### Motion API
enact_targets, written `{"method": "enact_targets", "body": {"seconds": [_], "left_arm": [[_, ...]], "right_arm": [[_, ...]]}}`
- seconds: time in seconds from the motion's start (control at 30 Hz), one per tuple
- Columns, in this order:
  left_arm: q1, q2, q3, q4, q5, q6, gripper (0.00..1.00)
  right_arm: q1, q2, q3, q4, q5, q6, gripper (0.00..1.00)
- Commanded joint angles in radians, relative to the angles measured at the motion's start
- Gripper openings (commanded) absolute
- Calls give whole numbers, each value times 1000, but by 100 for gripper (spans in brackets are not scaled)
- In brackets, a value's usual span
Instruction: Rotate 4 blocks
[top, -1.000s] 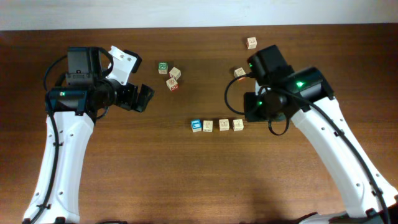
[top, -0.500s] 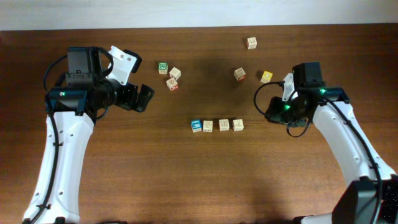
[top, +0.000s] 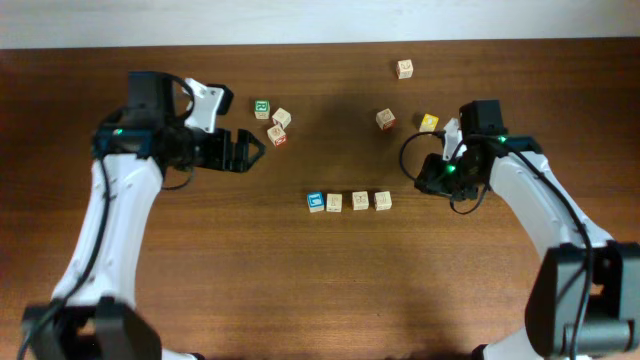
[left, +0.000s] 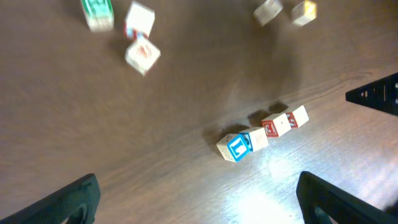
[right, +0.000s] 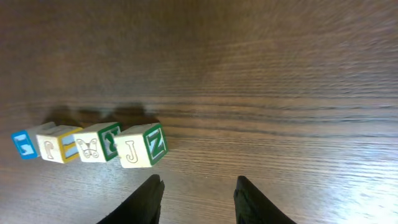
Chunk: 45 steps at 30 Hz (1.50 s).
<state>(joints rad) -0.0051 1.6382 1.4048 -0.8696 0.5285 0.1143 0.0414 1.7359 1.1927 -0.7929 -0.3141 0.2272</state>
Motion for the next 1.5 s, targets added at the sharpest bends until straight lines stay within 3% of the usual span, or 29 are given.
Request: {"method": "enact_targets", "body": {"seconds": [0.0, 0.07, 0.2, 0.37, 0.47, 0.73, 0.83, 0.97, 1.07, 1.3, 1.47], "left_arm": [[-32, 84, 14, -14, -3, -77, 92], [-36, 108, 14, -32, -82, -82, 84], [-36, 149, -5, -37, -261, -259, 84], [-59, 209, -38, -57, -256, -316, 84], [-96, 222, -80, -29, -256, -341, 76], [-188, 235, -106, 18, -264, -364, 77], [-212, 235, -107, 52, -264, -411, 73], [-228, 235, -107, 81, -277, -441, 57], [-228, 237, -108, 83, -290, -496, 57], [-242, 245, -108, 83, -290, -495, 57], [-298, 245, -108, 84, -291, -495, 47]], "right_arm": [[-3, 29, -3, 5, -34, -11, 39], [-3, 29, -3, 10, -34, -13, 39], [-3, 29, -3, 18, -34, -14, 39], [-2, 29, -3, 16, -30, -14, 39], [-2, 30, -3, 16, -30, -14, 39], [-1, 39, -3, 18, -30, -37, 39], [8, 56, -3, 24, -29, -37, 38], [37, 88, -3, 29, 1, -36, 36], [47, 108, -3, 47, 23, -32, 34], [51, 123, -4, 61, 23, -32, 34], [51, 131, -5, 60, 22, -32, 33]]}}
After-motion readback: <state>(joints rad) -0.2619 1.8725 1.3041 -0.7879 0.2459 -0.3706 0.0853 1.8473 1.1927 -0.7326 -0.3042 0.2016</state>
